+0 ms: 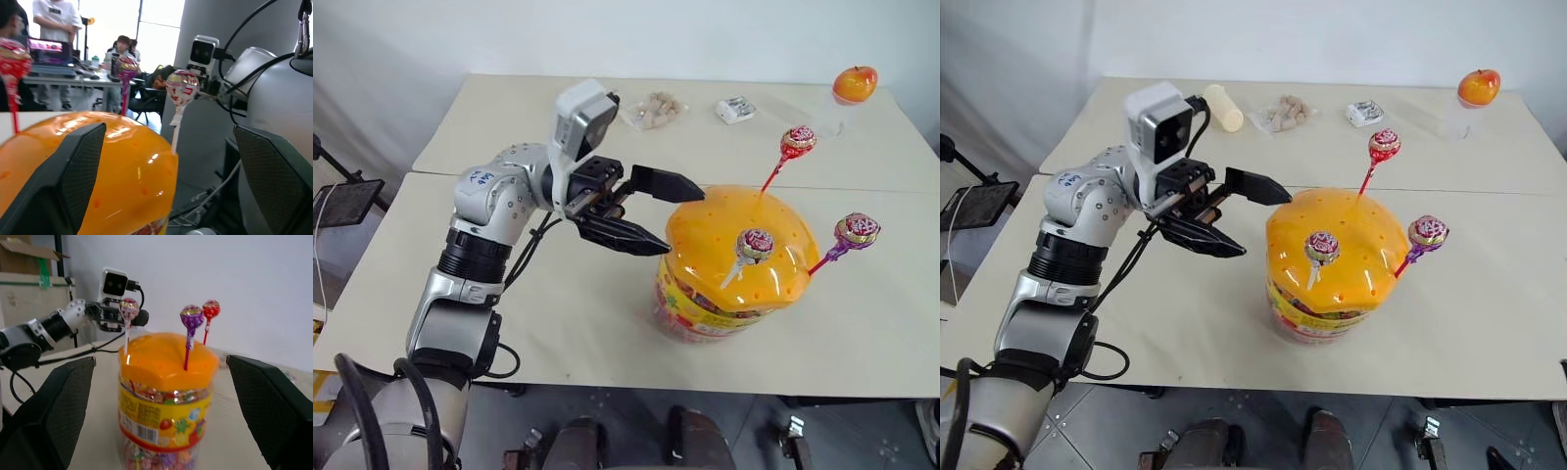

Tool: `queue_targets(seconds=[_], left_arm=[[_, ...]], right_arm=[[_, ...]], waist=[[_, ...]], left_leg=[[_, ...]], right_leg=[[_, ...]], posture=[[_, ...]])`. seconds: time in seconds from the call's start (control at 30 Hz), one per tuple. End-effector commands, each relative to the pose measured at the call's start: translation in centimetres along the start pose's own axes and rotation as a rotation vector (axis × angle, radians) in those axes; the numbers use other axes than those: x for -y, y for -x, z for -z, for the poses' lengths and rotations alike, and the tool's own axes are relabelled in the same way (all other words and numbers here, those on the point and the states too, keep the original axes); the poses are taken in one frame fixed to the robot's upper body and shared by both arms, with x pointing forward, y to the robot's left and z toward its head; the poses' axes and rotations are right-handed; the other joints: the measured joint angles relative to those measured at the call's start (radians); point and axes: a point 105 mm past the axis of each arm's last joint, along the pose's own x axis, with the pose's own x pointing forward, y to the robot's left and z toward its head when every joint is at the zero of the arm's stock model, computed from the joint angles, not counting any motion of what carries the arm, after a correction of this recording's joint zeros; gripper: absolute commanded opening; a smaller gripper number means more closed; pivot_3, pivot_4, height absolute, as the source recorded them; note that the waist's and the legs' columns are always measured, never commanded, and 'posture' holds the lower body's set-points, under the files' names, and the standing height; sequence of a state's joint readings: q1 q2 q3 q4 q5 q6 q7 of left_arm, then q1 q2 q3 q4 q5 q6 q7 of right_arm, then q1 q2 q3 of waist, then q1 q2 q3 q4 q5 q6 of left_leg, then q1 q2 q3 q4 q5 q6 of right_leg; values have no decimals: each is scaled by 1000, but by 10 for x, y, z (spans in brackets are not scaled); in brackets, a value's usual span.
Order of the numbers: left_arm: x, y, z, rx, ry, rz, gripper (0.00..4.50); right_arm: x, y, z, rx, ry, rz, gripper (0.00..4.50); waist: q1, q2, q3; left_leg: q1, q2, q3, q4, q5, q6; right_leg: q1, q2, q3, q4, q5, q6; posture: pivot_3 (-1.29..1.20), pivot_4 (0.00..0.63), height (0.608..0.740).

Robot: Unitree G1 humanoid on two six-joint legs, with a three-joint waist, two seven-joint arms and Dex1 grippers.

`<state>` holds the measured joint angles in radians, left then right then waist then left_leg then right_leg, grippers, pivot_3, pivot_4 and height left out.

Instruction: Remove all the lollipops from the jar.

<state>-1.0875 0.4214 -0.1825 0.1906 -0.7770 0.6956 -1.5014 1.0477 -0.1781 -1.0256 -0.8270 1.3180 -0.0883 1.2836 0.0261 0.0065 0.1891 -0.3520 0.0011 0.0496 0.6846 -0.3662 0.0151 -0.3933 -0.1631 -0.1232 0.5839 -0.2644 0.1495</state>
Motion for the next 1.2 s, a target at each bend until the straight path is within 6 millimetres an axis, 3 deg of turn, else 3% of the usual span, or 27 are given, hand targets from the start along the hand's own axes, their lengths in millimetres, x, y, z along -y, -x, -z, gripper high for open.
queue_targets(seconds=[0.03,0.33,0.63,0.73,1.13,1.2], left_arm=[[9,-16,1,-64,-52,99,4385],[-5,-45,12,-225,-203,46,4385],[-10,-61,1,-182,-170,-38,4385],[-7,-63,1,-182,-161,-34,3887],[18,-50,-8,-131,-117,69,205],[26,-43,-13,-89,-86,129,15]], right_arm=[[3,8,-6,-19,23,12,4494],[15,15,-2,-39,20,38,4494],[22,13,-2,-41,6,19,4494],[26,11,-2,-35,3,4,4500],[24,1,-2,-3,1,-28,4500],[24,-1,-2,6,-5,-39,4500]], waist=[[2,0,0],[7,0,0],[29,0,0],[27,0,0],[26,0,0],[25,1,0]], left_leg=[[0,0,0,0,0,0],[0,-1,0,0,0,1],[-1,-1,0,4,-1,3],[-1,-1,1,5,-2,4],[-1,-1,1,6,-2,4],[-1,-1,1,6,-2,4]], right_leg=[[0,0,1,0,0,0],[-1,0,3,-1,0,0],[0,0,5,-1,0,0],[0,0,6,-1,0,0],[0,0,6,0,0,0],[0,0,6,0,0,0]], posture=[[0,150,740],[0,150,740],[0,150,740],[0,150,740],[0,150,740],[0,150,740]])
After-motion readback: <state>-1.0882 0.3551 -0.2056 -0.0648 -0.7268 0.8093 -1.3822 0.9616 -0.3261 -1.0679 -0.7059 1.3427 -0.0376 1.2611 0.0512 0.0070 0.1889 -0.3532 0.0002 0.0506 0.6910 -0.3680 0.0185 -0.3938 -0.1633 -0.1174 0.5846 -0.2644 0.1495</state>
